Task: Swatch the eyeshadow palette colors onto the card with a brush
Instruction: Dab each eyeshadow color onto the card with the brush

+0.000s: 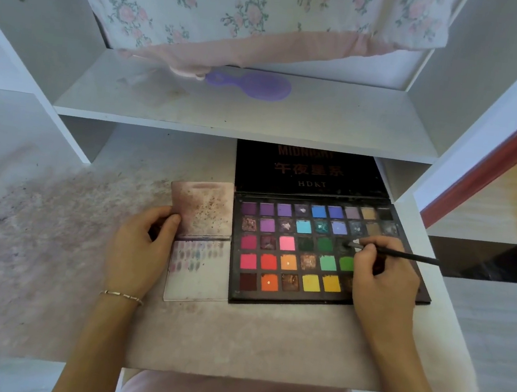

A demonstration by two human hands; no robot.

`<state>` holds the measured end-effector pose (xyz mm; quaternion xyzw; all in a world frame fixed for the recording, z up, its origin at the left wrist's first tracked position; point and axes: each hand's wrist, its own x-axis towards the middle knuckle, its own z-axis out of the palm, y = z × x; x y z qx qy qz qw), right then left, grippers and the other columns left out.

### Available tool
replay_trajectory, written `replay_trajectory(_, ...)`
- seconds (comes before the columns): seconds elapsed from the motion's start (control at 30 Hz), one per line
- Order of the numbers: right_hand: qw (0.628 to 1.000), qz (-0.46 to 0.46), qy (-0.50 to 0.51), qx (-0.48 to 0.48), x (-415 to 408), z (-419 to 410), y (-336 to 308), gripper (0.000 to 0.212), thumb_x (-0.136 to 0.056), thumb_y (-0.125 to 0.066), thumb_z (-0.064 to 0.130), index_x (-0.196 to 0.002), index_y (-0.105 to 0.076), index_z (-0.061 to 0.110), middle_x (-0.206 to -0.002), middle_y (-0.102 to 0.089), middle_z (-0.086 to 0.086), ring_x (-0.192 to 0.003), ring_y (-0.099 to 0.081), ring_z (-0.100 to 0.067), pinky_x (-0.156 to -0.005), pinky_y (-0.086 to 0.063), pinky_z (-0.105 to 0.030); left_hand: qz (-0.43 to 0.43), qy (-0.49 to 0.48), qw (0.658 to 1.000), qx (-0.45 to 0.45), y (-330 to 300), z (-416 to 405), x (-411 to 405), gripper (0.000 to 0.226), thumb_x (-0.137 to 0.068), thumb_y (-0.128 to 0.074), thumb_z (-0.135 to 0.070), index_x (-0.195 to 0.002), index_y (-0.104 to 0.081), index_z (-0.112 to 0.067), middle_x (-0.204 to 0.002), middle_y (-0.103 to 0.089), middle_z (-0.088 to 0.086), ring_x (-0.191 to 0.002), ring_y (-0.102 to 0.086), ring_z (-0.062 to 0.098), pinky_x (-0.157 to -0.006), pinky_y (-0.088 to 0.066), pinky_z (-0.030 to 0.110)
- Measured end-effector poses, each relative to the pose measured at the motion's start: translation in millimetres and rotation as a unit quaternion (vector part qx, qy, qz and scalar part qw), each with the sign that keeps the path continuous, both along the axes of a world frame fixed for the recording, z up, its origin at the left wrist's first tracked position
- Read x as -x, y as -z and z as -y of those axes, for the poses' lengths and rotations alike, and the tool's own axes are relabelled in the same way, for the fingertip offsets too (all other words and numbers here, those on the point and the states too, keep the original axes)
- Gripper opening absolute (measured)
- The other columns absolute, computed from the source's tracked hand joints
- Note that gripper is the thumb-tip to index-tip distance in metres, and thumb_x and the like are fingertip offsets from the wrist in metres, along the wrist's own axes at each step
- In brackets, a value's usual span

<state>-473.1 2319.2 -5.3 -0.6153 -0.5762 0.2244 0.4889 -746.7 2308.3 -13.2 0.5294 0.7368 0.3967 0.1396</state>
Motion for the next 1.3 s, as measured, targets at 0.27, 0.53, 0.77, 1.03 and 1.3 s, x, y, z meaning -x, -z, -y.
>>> replay_trajectory(0.27, 1.000, -0.004, -0.005, 0.009, -1, 0, 0, 0.032, -0.089, -0.046, 0.006, -0.074, -0.046, 0.035, -0.070, -0.057, 0.007, -0.069, -0.057, 0.001, -0.055, -0.044, -0.006, -0.003, 0.004, 1.000, -0.002, 0, 0, 0, 0.016, -0.087, -0.055, -0.013, -0.097, -0.067, -0.011, -0.082, -0.060, -0.007, -0.072, -0.053, 0.010, -0.061, -0.034, 0.014)
replay_trajectory(0.53, 1.000, 0.000, -0.009, 0.021, -2, 0, 0, 0.026, -0.090, -0.045, 0.006, -0.077, -0.049, 0.029, -0.070, -0.056, 0.007, -0.069, -0.058, -0.003, -0.054, -0.044, -0.007, -0.009, 0.000, 1.000, 0.001, 0, 1, 0, 0.017, -0.087, -0.055, -0.014, -0.098, -0.067, -0.010, -0.083, -0.060, -0.006, -0.074, -0.053, 0.013, -0.061, -0.033, 0.014)
replay_trajectory(0.77, 1.000, -0.007, -0.007, 0.007, 0, 2, -3, 0.034, -0.089, -0.046, 0.002, -0.075, -0.047, 0.033, -0.067, -0.055, 0.007, -0.067, -0.055, 0.007, -0.054, -0.042, -0.003, 0.003, 0.006, 1.000, 0.001, -1, 0, 0, 0.014, -0.087, -0.055, -0.013, -0.094, -0.067, -0.010, -0.080, -0.062, -0.004, -0.071, -0.053, 0.012, -0.060, -0.033, 0.014)
replay_trajectory(1.03, 0.997, -0.061, -0.037, 0.004, 11, 10, -7, 0.034, -0.089, -0.047, 0.000, -0.074, -0.050, 0.031, -0.064, -0.056, 0.007, -0.063, -0.058, 0.002, -0.049, -0.044, -0.008, -0.002, 0.006, 1.000, 0.002, -1, 0, 0, 0.016, -0.087, -0.055, -0.014, -0.095, -0.068, -0.011, -0.081, -0.061, -0.006, -0.072, -0.053, 0.012, -0.061, -0.034, 0.014)
replay_trajectory(1.3, 0.979, -0.100, -0.175, 0.013, 71, 26, -10, 0.020, -0.082, -0.053, 0.013, -0.079, -0.051, 0.033, -0.072, -0.061, 0.007, -0.059, -0.056, -0.003, -0.051, -0.043, -0.011, -0.007, -0.002, 1.000, 0.004, -2, 1, 0, 0.016, -0.088, -0.055, -0.016, -0.097, -0.068, -0.015, -0.082, -0.061, -0.008, -0.075, -0.054, 0.013, -0.061, -0.035, 0.015)
